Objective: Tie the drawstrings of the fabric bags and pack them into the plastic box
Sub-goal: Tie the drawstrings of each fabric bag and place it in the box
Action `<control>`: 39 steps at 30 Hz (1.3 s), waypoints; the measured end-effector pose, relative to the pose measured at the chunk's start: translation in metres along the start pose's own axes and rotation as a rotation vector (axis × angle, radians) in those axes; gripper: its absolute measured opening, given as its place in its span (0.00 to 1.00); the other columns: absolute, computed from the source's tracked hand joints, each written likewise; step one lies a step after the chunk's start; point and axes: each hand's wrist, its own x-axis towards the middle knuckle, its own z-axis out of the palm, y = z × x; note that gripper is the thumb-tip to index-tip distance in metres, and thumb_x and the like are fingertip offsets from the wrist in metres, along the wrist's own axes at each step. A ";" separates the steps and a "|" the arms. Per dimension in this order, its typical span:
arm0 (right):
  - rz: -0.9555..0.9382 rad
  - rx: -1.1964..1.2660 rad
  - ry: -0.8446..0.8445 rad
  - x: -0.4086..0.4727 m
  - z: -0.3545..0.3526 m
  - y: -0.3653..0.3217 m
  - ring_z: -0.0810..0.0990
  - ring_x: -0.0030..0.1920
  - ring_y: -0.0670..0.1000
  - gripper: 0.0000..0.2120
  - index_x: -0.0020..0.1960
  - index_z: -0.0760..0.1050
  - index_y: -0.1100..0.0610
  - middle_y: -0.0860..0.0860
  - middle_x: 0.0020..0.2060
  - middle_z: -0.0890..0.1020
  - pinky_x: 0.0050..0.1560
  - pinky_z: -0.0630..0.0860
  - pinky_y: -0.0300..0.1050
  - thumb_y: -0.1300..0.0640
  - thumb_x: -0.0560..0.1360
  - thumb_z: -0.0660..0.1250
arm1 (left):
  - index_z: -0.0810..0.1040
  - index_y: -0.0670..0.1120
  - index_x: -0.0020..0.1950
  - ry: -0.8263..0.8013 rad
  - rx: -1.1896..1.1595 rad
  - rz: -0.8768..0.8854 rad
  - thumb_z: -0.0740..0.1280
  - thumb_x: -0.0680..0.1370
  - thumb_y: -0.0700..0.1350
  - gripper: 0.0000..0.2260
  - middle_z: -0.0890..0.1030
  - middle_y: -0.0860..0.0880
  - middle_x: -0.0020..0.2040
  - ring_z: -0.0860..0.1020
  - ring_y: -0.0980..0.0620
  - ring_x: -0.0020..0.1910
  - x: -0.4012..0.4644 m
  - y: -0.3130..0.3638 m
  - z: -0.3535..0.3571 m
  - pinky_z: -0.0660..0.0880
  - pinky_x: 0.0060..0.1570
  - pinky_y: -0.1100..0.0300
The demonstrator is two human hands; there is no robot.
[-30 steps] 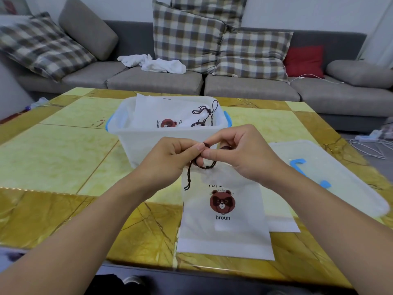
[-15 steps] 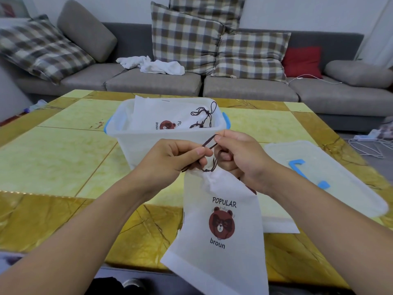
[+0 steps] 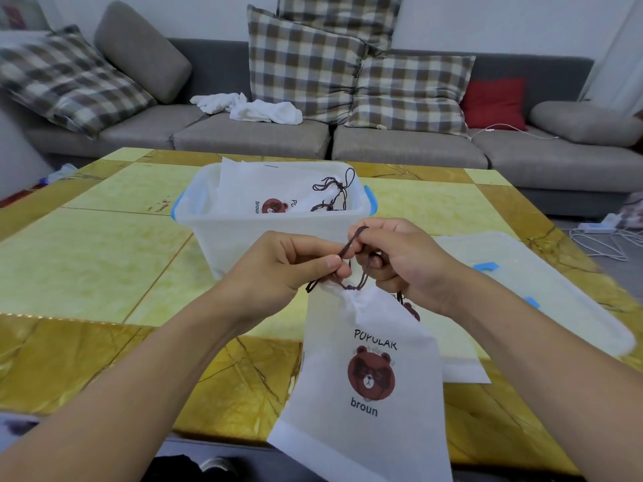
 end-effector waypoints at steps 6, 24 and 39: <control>0.041 0.039 -0.028 -0.001 0.000 0.001 0.55 0.25 0.46 0.14 0.37 0.73 0.54 0.49 0.26 0.66 0.22 0.49 0.34 0.62 0.80 0.58 | 0.82 0.44 0.47 -0.033 -0.078 -0.005 0.69 0.75 0.36 0.05 0.86 0.44 0.41 0.84 0.51 0.42 0.000 0.005 0.002 0.78 0.46 0.65; -0.453 -0.380 -0.033 -0.013 0.007 -0.012 0.74 0.31 0.45 0.05 0.50 0.72 0.59 0.58 0.35 0.77 0.35 0.71 0.33 0.68 0.80 0.63 | 0.86 0.42 0.46 0.103 0.160 -0.047 0.78 0.71 0.41 0.06 0.85 0.46 0.40 0.80 0.54 0.38 -0.002 0.006 0.017 0.77 0.44 0.63; -0.443 -0.268 0.163 -0.007 0.002 -0.002 0.73 0.23 0.41 0.03 0.47 0.84 0.66 0.51 0.30 0.81 0.28 0.66 0.28 0.66 0.75 0.72 | 0.86 0.41 0.42 0.417 -0.059 -0.158 0.66 0.79 0.41 0.11 0.82 0.47 0.33 0.75 0.53 0.33 0.008 0.005 0.014 0.74 0.36 0.63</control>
